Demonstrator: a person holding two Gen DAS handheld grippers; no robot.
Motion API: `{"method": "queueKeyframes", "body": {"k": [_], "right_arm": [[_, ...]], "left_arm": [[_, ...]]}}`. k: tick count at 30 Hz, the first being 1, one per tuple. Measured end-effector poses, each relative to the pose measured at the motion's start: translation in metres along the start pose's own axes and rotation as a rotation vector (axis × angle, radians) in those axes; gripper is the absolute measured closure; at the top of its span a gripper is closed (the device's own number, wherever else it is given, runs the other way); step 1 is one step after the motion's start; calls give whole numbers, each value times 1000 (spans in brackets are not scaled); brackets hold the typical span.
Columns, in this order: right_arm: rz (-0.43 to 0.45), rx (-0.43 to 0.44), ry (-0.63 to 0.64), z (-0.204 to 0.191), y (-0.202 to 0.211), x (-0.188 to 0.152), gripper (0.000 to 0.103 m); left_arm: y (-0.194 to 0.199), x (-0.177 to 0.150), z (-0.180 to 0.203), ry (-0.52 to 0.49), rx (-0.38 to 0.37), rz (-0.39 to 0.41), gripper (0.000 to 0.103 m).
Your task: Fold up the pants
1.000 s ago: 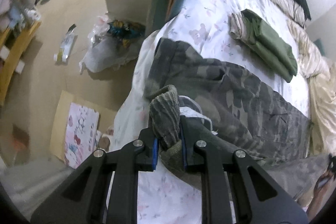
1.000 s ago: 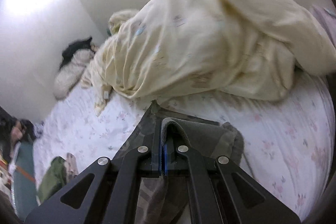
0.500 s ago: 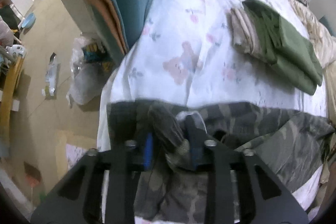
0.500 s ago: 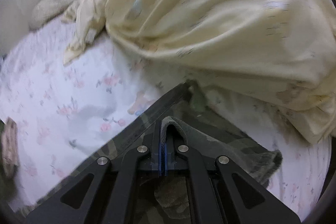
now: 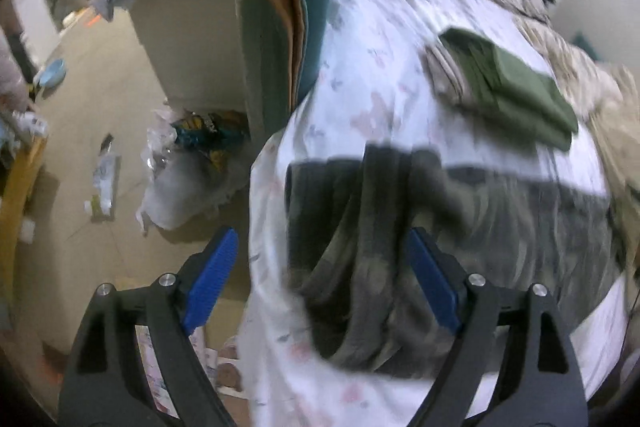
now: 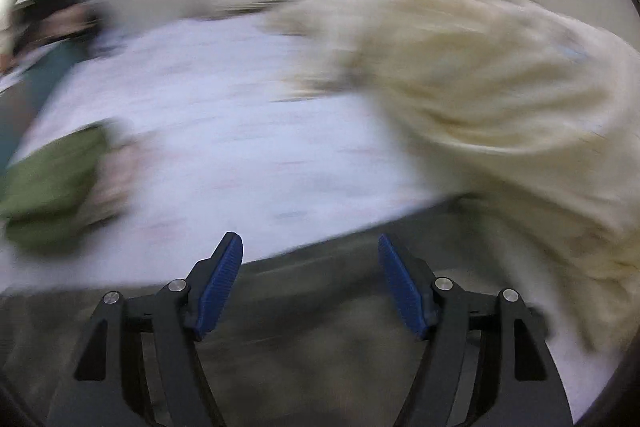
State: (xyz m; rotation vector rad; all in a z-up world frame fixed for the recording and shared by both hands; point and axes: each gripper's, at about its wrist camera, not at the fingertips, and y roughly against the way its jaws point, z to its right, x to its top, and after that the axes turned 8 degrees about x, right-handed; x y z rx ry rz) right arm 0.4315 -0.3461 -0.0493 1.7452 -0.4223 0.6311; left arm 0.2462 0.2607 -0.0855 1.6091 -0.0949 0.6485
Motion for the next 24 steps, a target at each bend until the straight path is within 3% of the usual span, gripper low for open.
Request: {"method": "queueKeyframes", "body": {"k": [3,7,13,18,20,21,23,24], "right_arm": [[-31,244,120,-103,-8,-11,30],[-123,499,233,-238,-38,-26,30],[-219,620,436,-395,-86,-44,29],[-335,596,543,-465,-133,-54,26],[-377,621,543,-477,-140,-58,46],[-384,642,552,-479,-138,-59,80],[-340,654,594,-482,-114,-65,88],[-320,668,619,-476,-98,-67,91]], "left_arm": [[-4,-14,-13,16,64,3,19],[-9,-15,-28,55,0,-19,19],[-18,-24,-50,60,-11,-32,19],[-19,-25,-57,29,-57,-32,19],[-16,-25,-53,0,-87,-17,19],[-14,-24,-52,-15,-95,-13,19],[-8,-23,-47,-85,-133,-6,19],[-3,-23,-45,-140,-190,5,19]]}}
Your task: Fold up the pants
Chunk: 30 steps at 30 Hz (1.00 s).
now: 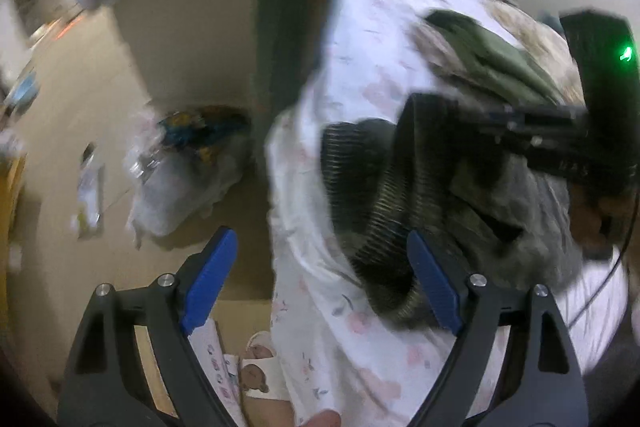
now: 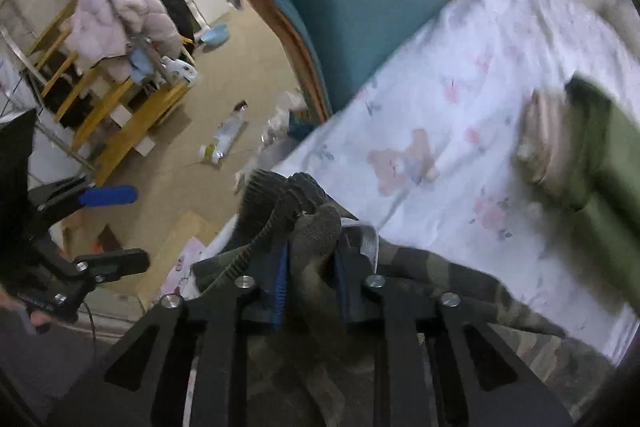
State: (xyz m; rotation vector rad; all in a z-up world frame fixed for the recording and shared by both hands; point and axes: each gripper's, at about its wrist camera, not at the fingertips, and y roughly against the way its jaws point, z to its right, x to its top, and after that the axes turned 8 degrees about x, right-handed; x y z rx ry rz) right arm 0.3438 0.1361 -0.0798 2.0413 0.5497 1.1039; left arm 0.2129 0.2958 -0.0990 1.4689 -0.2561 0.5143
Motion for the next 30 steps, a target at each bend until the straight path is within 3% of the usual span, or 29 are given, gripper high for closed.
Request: {"method": "queueKeyframes", "body": {"k": [1,4,6,11,15,18,21,22,23,24,25,27,29,30], "right_arm": [[16,-4,32,-10,17,-4,92],[56,21,57,-32,61,-13,92],[65,28,91,-52,82,-17,92],[71,39,126,-86,122,-30,92],[60,47,159,-101,127,-35,92],[46,39,181,-105,126,-31,92],[32,47,196,-104,123,-26,92],[21,57,209,-103,123,-23,92],[14,61,223,-104,122,-23,92],[-6,70,244,-105,121,-21,92],[-21,65,269,-107,120,-22,93],[-40,57,298,-110,120,-22,93],[-43,67,313,-110,122,-24,93],[-43,78,316,-110,123,-24,93]], "left_arm": [[5,-3,3,-88,-68,23,18],[18,-18,14,-340,-113,100,14],[22,-25,22,-438,-127,137,14],[36,-32,47,-524,-265,247,14],[26,-30,70,-588,-318,274,14],[21,-25,77,-580,-366,313,17],[21,-22,76,-580,-440,329,38],[19,-22,77,-588,-462,319,58],[17,-22,78,-599,-466,301,65],[17,-23,78,-611,-444,304,65],[20,-24,76,-611,-432,317,65],[24,-20,71,-579,-404,324,46],[27,-14,64,-549,-403,330,15],[29,-11,62,-547,-398,345,10]]}}
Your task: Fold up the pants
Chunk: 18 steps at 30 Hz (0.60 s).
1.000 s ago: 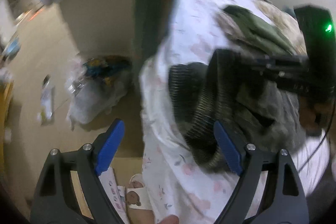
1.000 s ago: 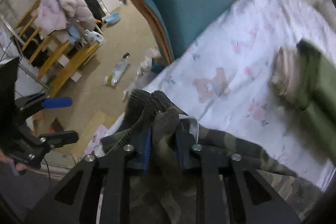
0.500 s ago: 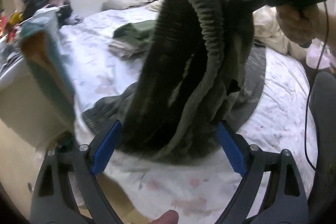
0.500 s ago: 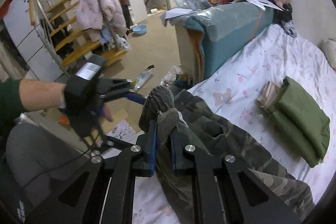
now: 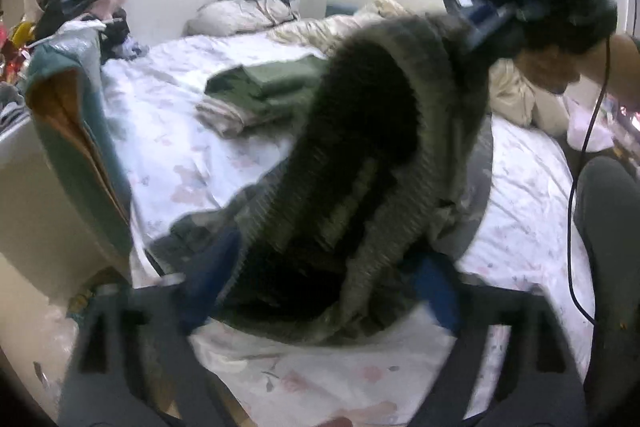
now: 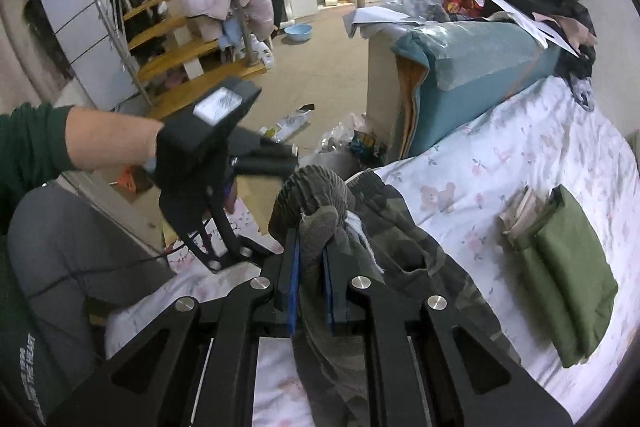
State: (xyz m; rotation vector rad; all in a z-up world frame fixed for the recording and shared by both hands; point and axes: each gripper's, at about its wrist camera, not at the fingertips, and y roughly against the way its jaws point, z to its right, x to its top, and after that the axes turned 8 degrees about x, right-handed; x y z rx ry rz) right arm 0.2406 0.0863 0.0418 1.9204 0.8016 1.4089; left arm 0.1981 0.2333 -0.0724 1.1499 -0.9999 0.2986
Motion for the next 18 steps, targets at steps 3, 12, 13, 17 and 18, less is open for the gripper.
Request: {"method": "queueKeyframes", "body": {"k": [3,12,13,17,18], "right_arm": [[6,26,5,-1,2,-3,93],[44,-6,-48,14,5,-4,94],[49,-16,-49,15,3,-3,94],[20,-51,-24,27,-21,10,95],[9,-49,-27,34,-31,17,95]], "left_arm": [[-7,10,-6,5,-8,-11,8],[-26,9,4,-105,-191,-127,58],[-20,4,4,-99,-178,-103,67],[-18,-19,-4,8,-182,-94,90],[-19,-24,-9,59,-197,-90,90]]}}
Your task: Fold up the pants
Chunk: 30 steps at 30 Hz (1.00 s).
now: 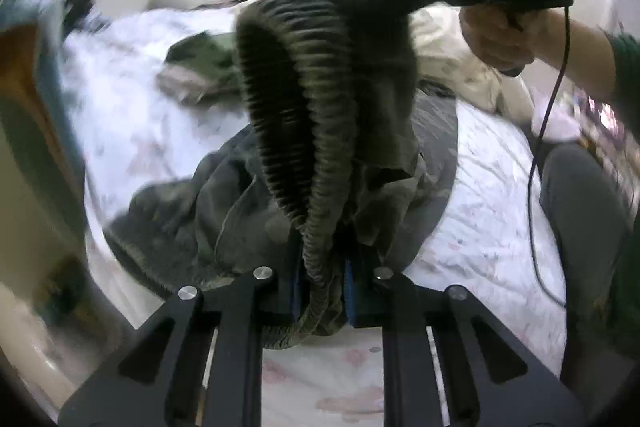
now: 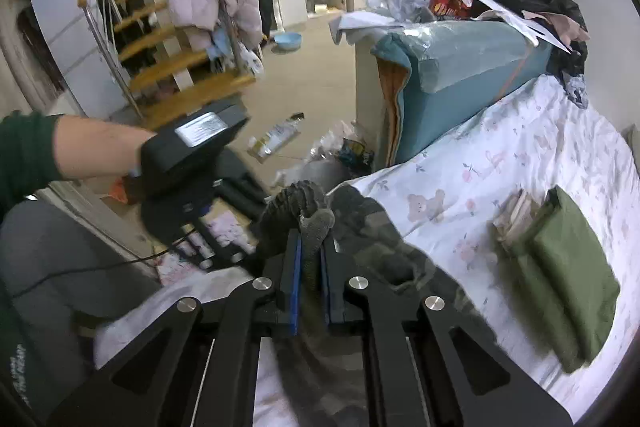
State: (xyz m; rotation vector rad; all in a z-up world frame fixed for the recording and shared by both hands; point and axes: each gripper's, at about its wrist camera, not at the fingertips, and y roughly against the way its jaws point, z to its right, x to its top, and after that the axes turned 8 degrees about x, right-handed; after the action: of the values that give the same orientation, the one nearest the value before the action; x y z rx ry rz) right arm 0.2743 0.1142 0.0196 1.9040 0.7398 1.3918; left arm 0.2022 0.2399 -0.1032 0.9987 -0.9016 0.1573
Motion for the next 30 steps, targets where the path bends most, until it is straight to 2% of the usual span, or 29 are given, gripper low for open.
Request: {"method": "queueKeyframes", "body": {"k": [4,9,11,12,14,16,18,20,21,22,23,24,25,26,27,28,29,30], "right_arm": [[-78,-4,12,32,-47,21,95],[-172,-17,4,71,-119,32,95],[-164,-28,-2,82,-140,32,98],[-146,-21,-22,87,-146,34,103],[-120,-6,-53,95,-158,39,103],[-162,-34,-33,92,-169,39,103],[-147,-44,-44,90,-160,37,103],[-132,-10,-100,92,-141,30,97],[-138,18,-125,94,-134,25,89],[-146,47,-137,94,-126,20,60],[-147,42,-128,92,-118,14,40],[-140,21,-105,90,-110,5,13],[-139,14,-94,90,-109,1,13],[-155,3,-101,92,-112,-6,15],[-183,7,-122,96,-118,-14,35],[-215,39,-147,100,-126,-20,76],[-231,60,-164,101,-131,-22,90],[-226,64,-135,94,-132,-22,96]], "left_arm": [[0,-21,-26,186,-21,23,91],[-14,-39,-57,394,-31,-1,91],[-18,-41,-62,426,-24,-12,91],[-21,-43,-60,439,-22,-29,91],[-23,-46,-56,427,-1,-52,91],[-22,-48,-55,446,2,-62,90],[-22,-47,-57,469,0,-65,90],[-23,-47,-58,472,15,-72,90],[-22,-48,-57,467,24,-72,90],[-22,-49,-57,468,30,-70,90],[-23,-49,-56,472,31,-68,90],[-22,-50,-56,477,29,-62,90],[-24,-50,-53,479,28,-58,90],[-24,-52,-51,475,30,-56,90],[-26,-53,-50,472,33,-53,90],[-25,-53,-50,472,31,-45,90],[-23,-54,-49,469,34,-40,91],[-21,-53,-46,463,38,-32,91]]}}
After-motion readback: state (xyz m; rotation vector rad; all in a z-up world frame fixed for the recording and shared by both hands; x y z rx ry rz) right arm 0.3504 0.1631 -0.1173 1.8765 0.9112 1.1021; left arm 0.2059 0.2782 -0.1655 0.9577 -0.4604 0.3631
